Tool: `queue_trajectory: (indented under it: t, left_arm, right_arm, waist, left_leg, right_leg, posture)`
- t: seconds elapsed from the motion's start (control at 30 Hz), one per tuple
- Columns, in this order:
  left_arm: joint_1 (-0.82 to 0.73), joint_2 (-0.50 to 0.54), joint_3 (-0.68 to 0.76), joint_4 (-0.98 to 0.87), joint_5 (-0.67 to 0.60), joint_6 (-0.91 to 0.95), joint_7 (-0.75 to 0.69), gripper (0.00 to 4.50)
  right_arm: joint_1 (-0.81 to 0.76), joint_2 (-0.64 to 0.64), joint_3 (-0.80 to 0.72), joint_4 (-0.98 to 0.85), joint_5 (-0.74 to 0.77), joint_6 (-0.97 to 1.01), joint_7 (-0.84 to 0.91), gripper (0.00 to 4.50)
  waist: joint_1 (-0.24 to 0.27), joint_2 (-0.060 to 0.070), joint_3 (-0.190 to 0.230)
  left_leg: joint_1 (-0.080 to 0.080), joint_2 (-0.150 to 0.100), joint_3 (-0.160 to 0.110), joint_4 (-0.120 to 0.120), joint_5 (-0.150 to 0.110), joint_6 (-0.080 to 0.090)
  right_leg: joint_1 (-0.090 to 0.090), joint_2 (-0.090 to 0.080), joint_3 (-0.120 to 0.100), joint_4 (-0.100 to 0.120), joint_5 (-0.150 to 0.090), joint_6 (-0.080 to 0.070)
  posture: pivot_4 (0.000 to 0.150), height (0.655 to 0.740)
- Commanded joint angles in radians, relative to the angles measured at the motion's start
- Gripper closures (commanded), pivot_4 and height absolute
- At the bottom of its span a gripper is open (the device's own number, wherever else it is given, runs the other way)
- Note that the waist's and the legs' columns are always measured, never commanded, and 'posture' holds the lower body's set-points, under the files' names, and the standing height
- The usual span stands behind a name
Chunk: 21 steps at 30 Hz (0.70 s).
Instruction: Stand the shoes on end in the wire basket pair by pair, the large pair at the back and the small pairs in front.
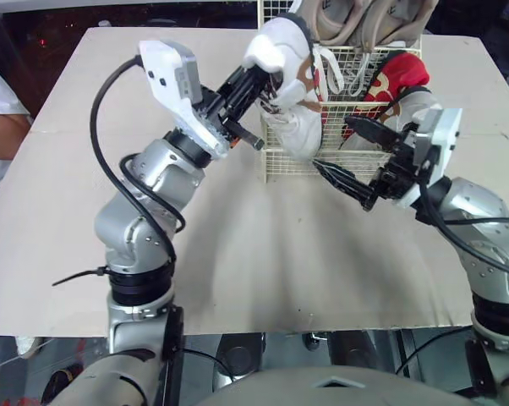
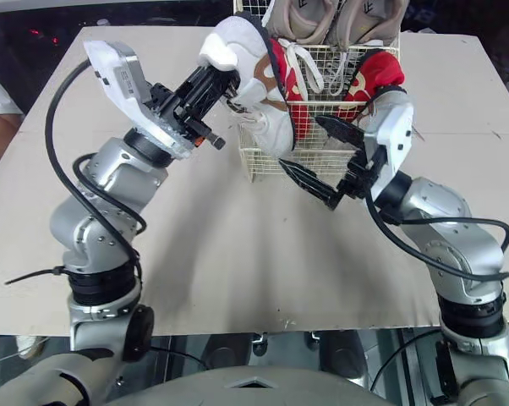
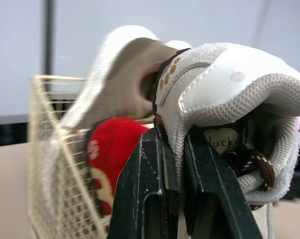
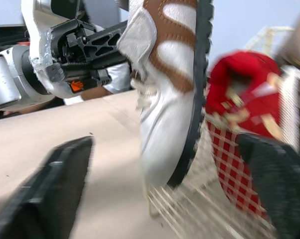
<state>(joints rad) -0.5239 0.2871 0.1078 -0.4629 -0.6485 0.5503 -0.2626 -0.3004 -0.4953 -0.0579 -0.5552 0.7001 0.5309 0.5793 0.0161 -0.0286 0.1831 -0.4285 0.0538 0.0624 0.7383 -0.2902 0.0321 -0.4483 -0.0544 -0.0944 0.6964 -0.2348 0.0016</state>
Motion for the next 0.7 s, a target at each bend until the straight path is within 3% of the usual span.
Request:
queue_trajectory:
  t: [0.03,0.33,0.7]
  left_arm:
    - [0.003,-0.035,0.007,-0.057,0.074,-0.112,0.042,4.50]
    - [0.076,-0.097,-0.072,-0.030,0.233,-0.212,0.080,4.50]
    - [0.149,-0.132,-0.127,0.028,0.302,-0.197,0.073,4.50]
  right_arm:
    - [0.025,-0.016,-0.072,-0.063,-0.007,-0.060,0.001,0.03]
    - [0.174,0.011,-0.114,-0.100,-0.042,-0.192,0.018,0.03]
    - [0.324,0.041,-0.110,-0.095,-0.103,-0.374,0.074,0.03]
  waist:
    - [-0.001,0.000,0.000]
    - [0.001,0.000,0.000]
    - [0.000,0.001,-0.001]
  left_leg:
    - [0.000,0.000,0.000,0.000,0.000,0.000]
    - [0.001,0.000,0.000,0.000,0.000,0.000]
    - [0.001,0.000,0.000,0.000,0.000,0.000]
  right_leg:
    - [0.000,0.000,0.000,0.000,0.000,0.000]
    - [0.000,0.000,0.000,0.000,0.000,0.000]
    - [0.000,0.001,0.000,0.000,0.000,0.000]
  posture:
    - [0.150,0.6860]
    - [0.150,0.6860]
    - [0.150,0.6860]
